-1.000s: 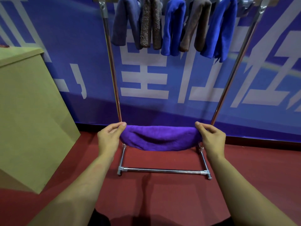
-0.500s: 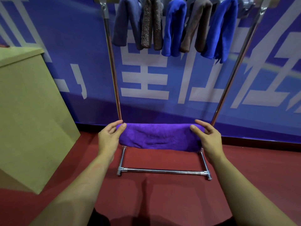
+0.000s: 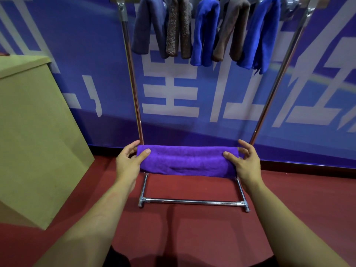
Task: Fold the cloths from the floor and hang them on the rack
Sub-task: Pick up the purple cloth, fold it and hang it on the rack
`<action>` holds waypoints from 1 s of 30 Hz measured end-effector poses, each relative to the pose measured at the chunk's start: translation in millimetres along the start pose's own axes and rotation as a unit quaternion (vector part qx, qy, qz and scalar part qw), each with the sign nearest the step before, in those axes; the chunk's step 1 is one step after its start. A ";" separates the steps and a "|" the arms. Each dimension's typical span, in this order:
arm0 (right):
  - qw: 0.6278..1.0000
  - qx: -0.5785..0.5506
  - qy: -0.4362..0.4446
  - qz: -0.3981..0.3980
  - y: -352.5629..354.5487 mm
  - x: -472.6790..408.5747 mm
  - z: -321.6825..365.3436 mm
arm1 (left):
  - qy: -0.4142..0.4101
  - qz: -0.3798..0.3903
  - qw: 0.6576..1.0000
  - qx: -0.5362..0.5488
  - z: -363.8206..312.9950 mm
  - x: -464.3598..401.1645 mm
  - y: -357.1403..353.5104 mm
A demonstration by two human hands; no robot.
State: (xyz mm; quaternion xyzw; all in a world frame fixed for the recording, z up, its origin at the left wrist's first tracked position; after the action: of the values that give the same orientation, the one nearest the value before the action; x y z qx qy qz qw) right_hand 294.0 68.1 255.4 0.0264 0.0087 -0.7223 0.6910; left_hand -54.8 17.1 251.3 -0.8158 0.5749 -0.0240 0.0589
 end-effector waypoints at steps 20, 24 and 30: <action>0.976 0.171 -0.045 0.128 1.0 0.6 -20.3 | -0.106 0.235 0.902 -0.346 0.4 12.0 -23.1; 0.953 0.183 -0.034 0.241 -30.1 14.1 -14.7 | -0.089 0.304 0.832 -0.455 8.0 17.4 -28.4; 0.903 0.205 -0.011 0.377 -75.9 34.5 -22.9 | -0.078 0.354 0.819 -0.445 -0.7 22.4 -33.4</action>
State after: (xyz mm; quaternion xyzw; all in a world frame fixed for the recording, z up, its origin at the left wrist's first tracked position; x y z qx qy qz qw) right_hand 217.3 38.2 229.0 0.1606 -0.1574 -0.3938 0.8913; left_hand -16.1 7.1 255.5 -0.4929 0.7655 0.3208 -0.2612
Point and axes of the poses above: each hand's wrist, its own x-axis away from the middle knuckle, its own y-axis out of the back of the hand, z = x × y, the point moved 2 cm from there along -x, towards the middle knuckle, and after that the axes turned 12 degrees about z, right-handed, at the moved point
